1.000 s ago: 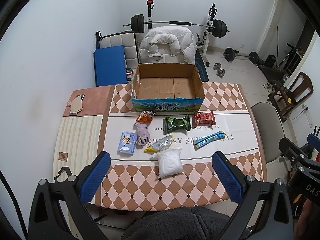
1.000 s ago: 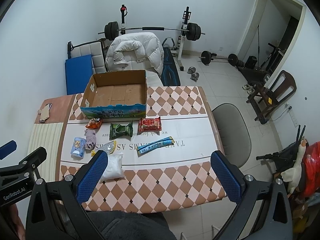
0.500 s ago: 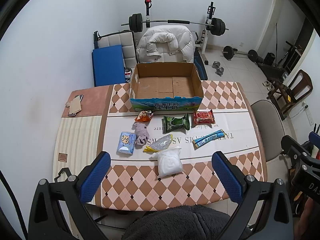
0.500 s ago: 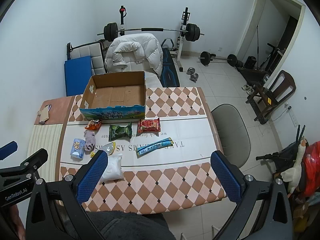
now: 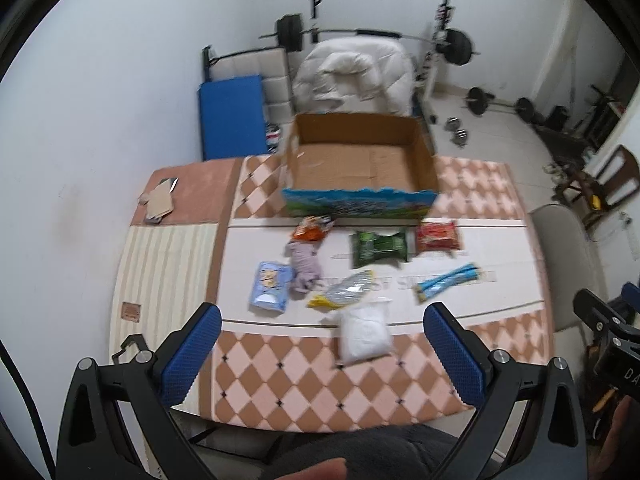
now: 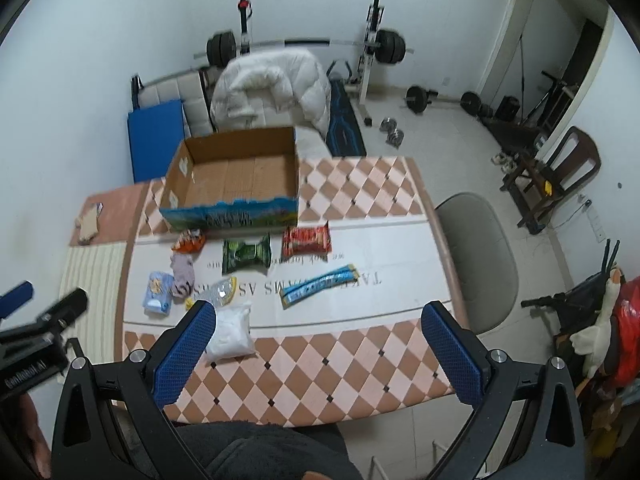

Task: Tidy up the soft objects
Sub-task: 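Grasp the blue tissue pack with left tool while right tool grasps white cotton bag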

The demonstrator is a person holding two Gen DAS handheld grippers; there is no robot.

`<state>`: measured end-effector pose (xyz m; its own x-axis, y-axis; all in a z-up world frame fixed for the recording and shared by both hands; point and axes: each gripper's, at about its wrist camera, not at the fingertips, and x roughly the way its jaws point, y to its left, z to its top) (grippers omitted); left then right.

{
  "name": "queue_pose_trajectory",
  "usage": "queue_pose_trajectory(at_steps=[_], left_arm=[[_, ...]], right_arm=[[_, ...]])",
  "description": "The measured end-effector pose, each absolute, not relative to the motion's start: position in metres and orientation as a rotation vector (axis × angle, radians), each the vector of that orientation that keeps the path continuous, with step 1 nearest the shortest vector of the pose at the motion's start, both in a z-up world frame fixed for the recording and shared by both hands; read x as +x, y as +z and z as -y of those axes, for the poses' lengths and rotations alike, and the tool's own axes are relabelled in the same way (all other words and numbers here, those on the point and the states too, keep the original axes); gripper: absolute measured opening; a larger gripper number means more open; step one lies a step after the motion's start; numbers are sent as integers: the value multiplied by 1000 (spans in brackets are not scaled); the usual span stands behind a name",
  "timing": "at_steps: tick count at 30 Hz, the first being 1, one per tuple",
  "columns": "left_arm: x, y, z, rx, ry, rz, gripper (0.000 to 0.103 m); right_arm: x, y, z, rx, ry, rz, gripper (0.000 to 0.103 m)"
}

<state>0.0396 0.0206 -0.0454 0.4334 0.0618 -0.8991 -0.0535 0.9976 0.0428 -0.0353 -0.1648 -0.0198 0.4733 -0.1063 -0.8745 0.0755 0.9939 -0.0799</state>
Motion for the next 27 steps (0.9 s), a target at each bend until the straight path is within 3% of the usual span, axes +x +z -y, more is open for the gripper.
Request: queue_pose_trajectory(at_steps=[9,15,23,27], left_arm=[[102,-189,-119,-30,235,-1383,103],[153,-278,-130,46,165,-1520,103],[198,-370,-129,105,64,-1685,103],[206,-391,-136,102,52,-1723,103]], right_arm=[[43,-196,122,-12,-13,-1378,103],[70,-313,81,4,32,-1576,103],[83,-387,34,-46,35,-1705,103],[87,-406,23,-80,15,-1731,103]])
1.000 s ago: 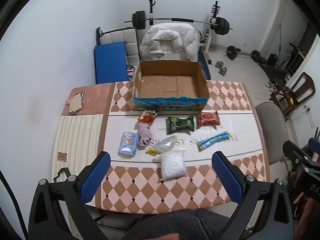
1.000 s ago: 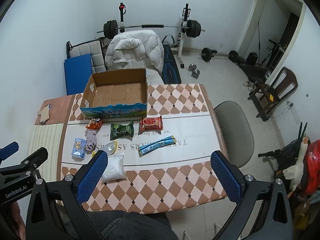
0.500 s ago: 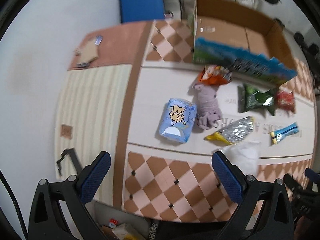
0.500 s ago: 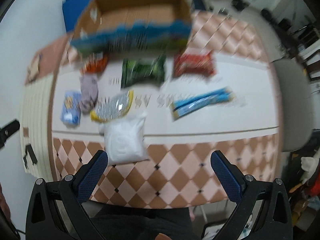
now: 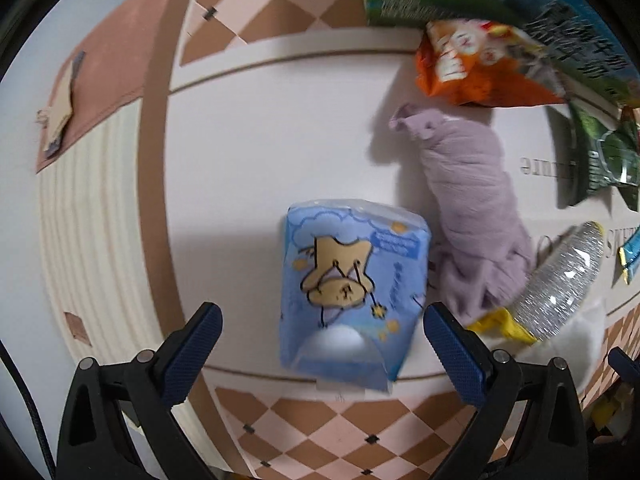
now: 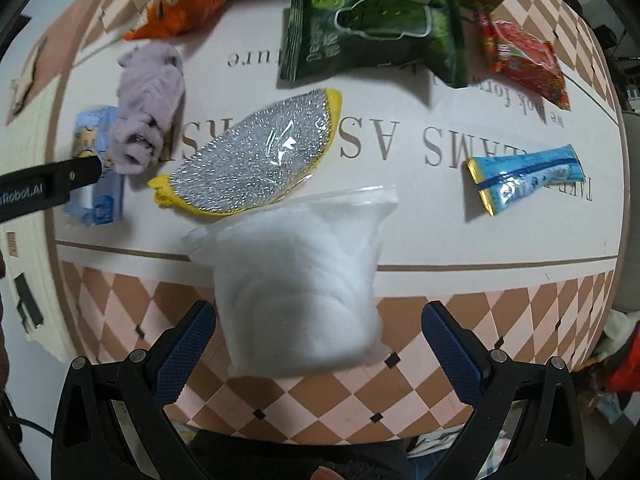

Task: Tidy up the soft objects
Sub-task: 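Grasp the blue tissue pack with left tool while right tool grasps white cotton bag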

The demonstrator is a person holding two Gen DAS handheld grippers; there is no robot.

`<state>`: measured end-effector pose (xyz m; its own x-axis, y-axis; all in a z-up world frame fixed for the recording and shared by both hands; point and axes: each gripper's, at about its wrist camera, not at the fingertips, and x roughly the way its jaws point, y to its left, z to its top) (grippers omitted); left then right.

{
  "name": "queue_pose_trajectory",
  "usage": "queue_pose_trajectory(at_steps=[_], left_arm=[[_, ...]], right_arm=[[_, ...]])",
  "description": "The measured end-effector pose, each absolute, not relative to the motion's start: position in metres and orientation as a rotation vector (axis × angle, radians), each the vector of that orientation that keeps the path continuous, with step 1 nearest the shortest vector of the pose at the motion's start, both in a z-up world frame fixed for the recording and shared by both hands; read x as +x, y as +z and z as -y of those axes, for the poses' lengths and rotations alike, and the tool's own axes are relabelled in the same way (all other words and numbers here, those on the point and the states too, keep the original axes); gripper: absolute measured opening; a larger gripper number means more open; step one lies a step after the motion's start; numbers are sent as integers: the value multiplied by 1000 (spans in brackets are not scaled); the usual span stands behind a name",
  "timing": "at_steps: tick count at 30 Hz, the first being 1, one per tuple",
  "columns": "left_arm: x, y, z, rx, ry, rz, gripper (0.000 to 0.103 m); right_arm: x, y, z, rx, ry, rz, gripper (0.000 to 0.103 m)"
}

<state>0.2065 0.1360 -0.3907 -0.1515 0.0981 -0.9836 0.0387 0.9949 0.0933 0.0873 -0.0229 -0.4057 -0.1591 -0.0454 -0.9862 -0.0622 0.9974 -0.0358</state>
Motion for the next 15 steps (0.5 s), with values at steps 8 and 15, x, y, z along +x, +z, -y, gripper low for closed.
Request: queue_pose_trajectory(at_steps=[8,15], left_arm=[[209,-407,-145,58,-25,-1790,79],[200,-394,-164,-4,-16,-1781,47]], right_arm=[[93,-431,10,-85,19,-1798,103],[90,-455,-6,-99,13,-1839,95]])
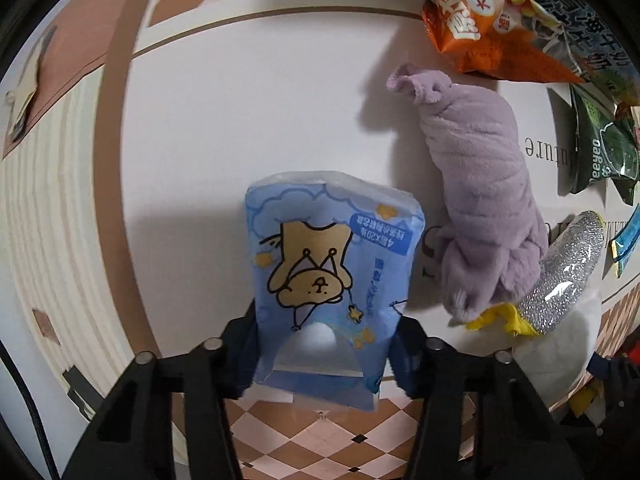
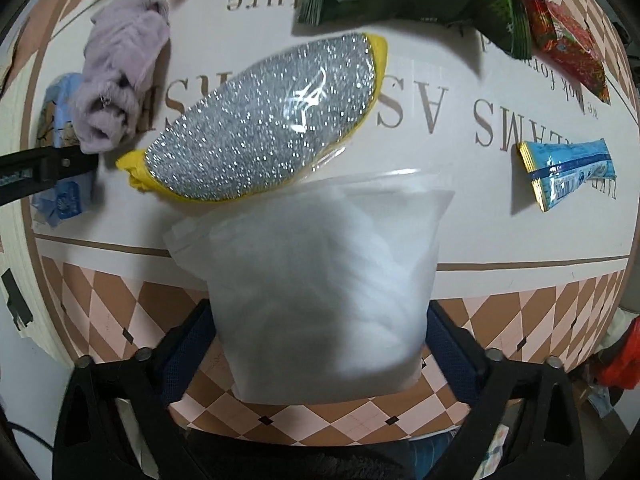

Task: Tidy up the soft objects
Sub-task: 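Grasp the blue tissue pack with left tool while right tool grasps white cotton bag, then carry both packs into the box and open both tools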

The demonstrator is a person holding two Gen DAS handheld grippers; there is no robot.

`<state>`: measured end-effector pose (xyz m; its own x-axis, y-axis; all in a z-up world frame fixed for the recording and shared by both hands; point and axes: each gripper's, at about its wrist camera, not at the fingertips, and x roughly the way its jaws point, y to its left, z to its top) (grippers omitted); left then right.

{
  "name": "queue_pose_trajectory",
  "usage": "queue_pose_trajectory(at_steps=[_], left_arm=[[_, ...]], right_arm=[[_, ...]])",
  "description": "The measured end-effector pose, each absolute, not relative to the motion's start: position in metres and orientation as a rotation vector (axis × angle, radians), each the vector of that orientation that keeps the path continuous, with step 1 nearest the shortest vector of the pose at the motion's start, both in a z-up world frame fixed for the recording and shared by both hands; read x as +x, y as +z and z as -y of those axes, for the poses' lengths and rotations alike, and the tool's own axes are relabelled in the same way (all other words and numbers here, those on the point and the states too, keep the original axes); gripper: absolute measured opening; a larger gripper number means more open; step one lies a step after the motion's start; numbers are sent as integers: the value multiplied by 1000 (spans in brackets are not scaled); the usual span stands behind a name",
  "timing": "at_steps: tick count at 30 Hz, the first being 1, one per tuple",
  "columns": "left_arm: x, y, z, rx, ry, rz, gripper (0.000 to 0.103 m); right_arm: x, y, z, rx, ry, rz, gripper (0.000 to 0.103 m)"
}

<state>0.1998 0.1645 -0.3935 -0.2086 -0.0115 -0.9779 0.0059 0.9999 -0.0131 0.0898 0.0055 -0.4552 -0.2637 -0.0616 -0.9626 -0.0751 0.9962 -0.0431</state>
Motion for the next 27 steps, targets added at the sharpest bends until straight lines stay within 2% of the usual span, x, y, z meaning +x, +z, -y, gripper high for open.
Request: queue_pose_trajectory(at_steps=[2,5,8,13,18,20,23,27], left_arm=[[191,-383,-169,-1,-6,-1766,45],[172,-370,-174,0,6,-1743,45],[156,-351,-178,-12,4,-1731,44],[147,-291,-185,-58,-49,-1665,44],[179,-199,-169,-149,-139,-1545,44],[176,-199,-136,-182,-170,-1505,44],[217,-186,-105,-207,-203,-1443,44],[311,-183,-80,-220,-198,-1421,44]], right_arm=[[86,-457,-7,-101,11,-1833,86],[81,-453,-10,-107,21,-1810,78],[72,-446,-7,-75,27,-1810,74],[53,-415,6,38,69,-1790,73],[60,-344,29,156,134,-1712,73],[78,-309,43,195,156,-1647,73],[129,-253,71,225,182,-1545,74],[213,-197,107,200,172,-1423,74]])
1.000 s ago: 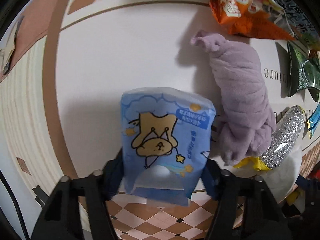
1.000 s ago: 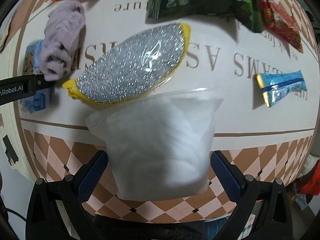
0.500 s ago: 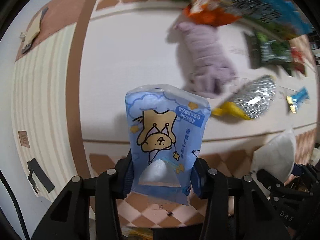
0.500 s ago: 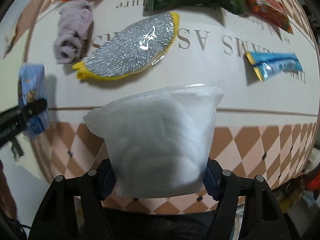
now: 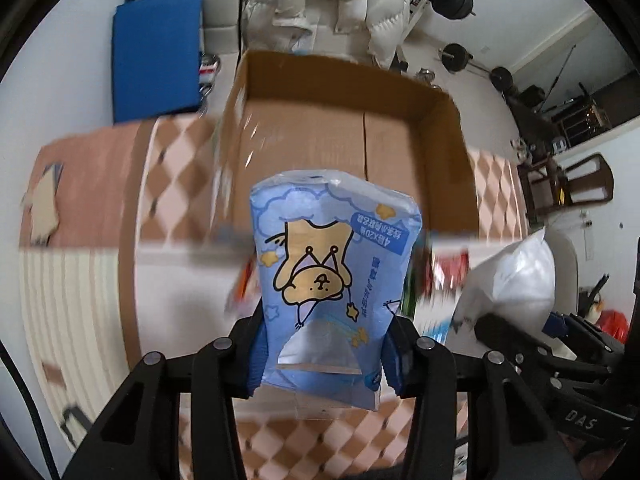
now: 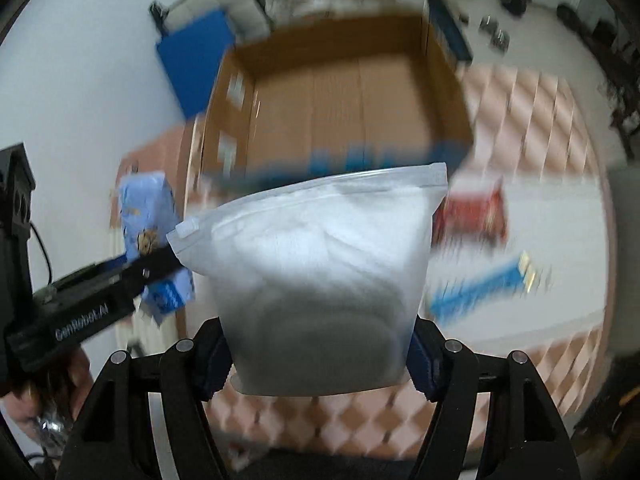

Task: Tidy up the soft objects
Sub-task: 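Carry both packs into the box and open both tools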

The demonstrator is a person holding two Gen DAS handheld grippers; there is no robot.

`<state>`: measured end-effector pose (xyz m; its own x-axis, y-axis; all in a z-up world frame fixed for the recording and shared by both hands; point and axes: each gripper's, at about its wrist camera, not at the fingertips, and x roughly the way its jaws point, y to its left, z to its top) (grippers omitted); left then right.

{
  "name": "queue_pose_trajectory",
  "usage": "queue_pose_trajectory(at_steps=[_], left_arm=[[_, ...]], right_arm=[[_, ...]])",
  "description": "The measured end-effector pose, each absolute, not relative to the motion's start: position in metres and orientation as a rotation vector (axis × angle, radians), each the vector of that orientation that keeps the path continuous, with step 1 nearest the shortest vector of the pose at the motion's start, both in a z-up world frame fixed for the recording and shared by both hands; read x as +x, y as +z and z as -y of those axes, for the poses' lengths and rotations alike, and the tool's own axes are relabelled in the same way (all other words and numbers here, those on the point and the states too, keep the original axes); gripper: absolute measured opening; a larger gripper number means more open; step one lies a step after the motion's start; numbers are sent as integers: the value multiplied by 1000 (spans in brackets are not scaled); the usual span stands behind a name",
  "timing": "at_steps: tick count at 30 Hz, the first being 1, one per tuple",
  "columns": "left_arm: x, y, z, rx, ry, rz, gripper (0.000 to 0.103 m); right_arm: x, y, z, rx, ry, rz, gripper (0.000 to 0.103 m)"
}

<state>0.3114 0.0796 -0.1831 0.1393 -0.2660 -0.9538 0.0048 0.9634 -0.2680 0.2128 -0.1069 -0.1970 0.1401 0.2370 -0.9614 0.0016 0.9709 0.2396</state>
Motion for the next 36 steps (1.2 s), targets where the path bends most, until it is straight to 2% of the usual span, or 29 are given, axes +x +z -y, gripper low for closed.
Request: queue_pose_trajectory(at_steps=[3,7,15,23,25,26,27,29,31,33,34,36], left_arm=[[374,-215,-78,-258,-175,-1469,44],[434,-259,-79,-311,-158,-1542,44],[481,-308,-56,-290,-160,-1645,44],[485,-323,-47,-282,-139,-1691,46],[486,-319,-46,-267,-131,-1695,51],[489,-317,-47,-261,-130,-1690,59],[492,-311,-46,-259,-128,-1681,73],[492,-301,-48,-250,-124,-1650,87],[489,-287,-48,-206,-116,-1619,88],[484,-276,-50,-186,-109,-1602,98],[480,-267,-50,-175,-98,-1584,98],[471,-254,-52,-155,-86,-1551,99]], right_arm=[[275,-185,118,169,125,-1385,74],[359,-223,118,163,104,-1426,73],[462,-310,119,142,74,-1541,73],[501,-341,116,124,78,-1583,74],[506,-342,111,108,89,-1592,76],[509,-343,109,100,99,-1597,78],[511,-343,108,86,104,-1602,79],[514,-340,106,70,108,-1598,91],[515,-333,105,69,109,-1586,100],[513,-323,106,69,112,-1567,100],[510,-318,107,66,110,-1559,103],[505,-305,107,50,107,-1539,103]])
